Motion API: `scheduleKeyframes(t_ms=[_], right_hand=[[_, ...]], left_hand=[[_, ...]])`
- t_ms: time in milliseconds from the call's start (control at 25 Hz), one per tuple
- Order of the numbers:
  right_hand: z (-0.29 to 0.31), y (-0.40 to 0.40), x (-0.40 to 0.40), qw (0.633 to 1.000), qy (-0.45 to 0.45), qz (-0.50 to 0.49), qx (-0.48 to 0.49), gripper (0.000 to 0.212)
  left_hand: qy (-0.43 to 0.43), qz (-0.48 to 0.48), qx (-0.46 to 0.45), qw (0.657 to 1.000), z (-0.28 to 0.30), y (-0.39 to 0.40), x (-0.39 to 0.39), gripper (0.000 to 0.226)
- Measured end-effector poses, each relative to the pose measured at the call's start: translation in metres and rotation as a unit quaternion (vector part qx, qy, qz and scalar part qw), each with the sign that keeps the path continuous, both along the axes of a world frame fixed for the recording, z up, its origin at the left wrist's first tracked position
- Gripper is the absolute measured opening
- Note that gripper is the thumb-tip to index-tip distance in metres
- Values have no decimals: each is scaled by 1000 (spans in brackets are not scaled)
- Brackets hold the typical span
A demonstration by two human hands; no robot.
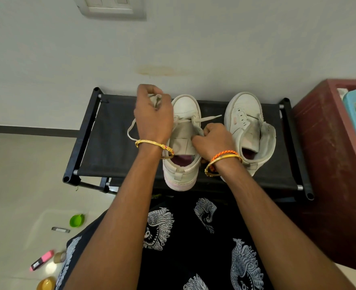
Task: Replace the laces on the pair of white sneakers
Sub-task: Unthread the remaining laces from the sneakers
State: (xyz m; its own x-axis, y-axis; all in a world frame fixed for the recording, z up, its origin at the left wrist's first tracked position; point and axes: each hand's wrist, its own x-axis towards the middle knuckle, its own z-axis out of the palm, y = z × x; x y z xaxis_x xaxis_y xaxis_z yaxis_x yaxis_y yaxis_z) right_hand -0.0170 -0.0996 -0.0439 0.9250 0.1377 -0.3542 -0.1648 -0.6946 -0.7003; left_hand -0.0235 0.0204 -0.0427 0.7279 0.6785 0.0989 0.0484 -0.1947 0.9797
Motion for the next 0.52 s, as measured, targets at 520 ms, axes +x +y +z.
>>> scheduleKeyframes(t_ms=[520], right_hand=[[-3,1,0,1000,-3,1,0,34]], left_hand=[[253,-60,326,909,-13,-16,0,11]])
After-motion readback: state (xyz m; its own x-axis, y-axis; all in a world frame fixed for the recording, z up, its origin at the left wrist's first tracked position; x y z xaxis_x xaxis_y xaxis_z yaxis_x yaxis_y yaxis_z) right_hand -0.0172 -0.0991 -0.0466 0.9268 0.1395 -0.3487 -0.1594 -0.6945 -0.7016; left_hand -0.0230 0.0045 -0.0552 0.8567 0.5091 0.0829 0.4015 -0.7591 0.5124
